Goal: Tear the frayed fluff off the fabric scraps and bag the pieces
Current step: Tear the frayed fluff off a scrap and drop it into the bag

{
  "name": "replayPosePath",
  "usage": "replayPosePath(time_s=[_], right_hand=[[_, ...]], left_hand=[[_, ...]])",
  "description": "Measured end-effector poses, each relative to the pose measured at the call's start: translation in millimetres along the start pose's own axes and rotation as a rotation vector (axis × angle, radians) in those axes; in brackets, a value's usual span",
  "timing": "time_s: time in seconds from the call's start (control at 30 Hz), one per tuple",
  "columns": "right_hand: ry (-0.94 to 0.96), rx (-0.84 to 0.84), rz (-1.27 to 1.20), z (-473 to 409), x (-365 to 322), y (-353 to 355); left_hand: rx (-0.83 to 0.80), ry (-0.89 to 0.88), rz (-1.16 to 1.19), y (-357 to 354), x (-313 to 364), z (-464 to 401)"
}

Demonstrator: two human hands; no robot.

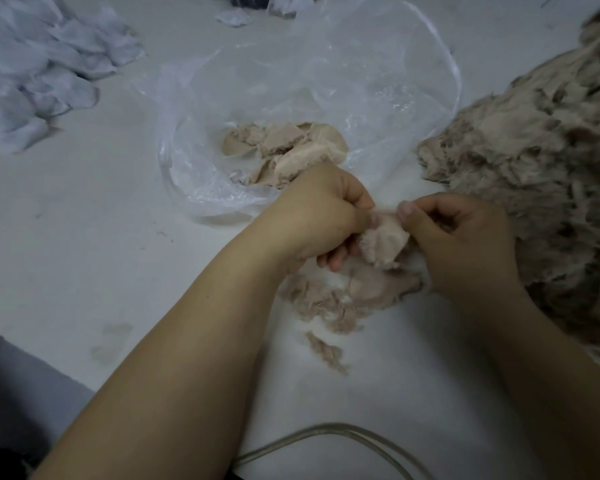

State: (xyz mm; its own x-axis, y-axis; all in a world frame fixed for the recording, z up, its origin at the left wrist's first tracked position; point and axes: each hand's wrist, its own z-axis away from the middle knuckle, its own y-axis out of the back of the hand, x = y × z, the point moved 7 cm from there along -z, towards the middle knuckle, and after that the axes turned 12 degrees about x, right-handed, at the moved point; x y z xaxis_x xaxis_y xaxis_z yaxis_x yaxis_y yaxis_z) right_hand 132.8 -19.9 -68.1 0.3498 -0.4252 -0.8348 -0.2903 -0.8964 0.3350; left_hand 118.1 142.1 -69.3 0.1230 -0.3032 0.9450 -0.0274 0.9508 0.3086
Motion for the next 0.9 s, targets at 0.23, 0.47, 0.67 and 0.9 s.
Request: replayPosePath(time_s=[0.23,0.47,0.67,0.9], right_hand=[[0.145,-0.343,0.295,7.3,7.0,-12.8],[0.174,-0.348,0.242,10.1,1.9,-18.4],[-0.109,-0.202,-0.099,6.6,7.9,-11.7],[-0.167,-0.112,-0.165,4.5,4.9,-5.0]], left_hand=[[0.493,-0.005,0.530,35.8,1.2,-6.6],[0.348,-0.029,0.248,17.6,3.3,-2.8],[-0.007,-0.038,-0.126,-7.9,-0.1,4.5],[0.014,-0.027,-0.054,-1.5,-0.9,-0.1]])
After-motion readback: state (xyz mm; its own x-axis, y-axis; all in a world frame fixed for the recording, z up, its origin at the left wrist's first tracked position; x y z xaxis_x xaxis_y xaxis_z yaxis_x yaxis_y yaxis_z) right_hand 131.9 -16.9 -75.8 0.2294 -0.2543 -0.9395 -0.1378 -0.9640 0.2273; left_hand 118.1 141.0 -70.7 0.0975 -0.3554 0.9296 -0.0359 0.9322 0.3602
